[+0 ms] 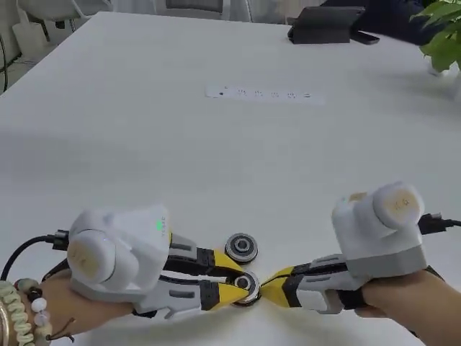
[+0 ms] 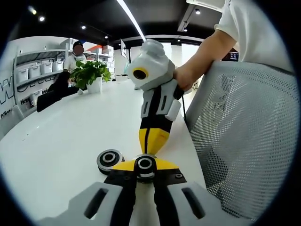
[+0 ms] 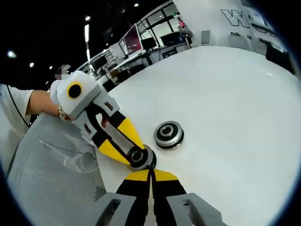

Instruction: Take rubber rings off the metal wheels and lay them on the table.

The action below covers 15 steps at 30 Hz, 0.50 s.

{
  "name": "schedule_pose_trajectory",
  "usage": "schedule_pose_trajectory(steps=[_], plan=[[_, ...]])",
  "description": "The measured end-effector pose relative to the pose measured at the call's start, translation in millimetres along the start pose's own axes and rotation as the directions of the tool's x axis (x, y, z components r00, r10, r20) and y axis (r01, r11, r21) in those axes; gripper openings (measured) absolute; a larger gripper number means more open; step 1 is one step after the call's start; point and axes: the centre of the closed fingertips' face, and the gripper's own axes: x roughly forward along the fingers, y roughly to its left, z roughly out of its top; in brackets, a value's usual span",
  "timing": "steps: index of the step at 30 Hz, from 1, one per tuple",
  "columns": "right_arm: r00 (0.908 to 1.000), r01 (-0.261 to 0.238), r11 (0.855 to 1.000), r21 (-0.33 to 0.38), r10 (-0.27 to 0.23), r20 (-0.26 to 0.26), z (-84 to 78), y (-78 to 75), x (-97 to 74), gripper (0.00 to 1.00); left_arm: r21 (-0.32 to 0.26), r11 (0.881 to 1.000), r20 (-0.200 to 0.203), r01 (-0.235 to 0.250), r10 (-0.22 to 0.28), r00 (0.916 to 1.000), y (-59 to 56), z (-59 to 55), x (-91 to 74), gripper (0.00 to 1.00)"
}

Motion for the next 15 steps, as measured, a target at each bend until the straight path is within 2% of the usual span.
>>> schedule_pose_trajectory(steps=[9,15], plan=[[0.9988,-0.033,0.992,0.120,0.028,0.041,3.2,-1.8,-5.3,0.00,-0.002,1.000,0.003,0.001,-0.001,1.0000,-0.3,0.2,-0.3,0.08],[0.9979,-0.045,0.987,0.155,0.037,0.053,4.7,1.0,-6.9,0.00,-0.008,1.000,0.004,-0.001,0.001,1.0000,-0.1,0.1,-0.4,0.08]])
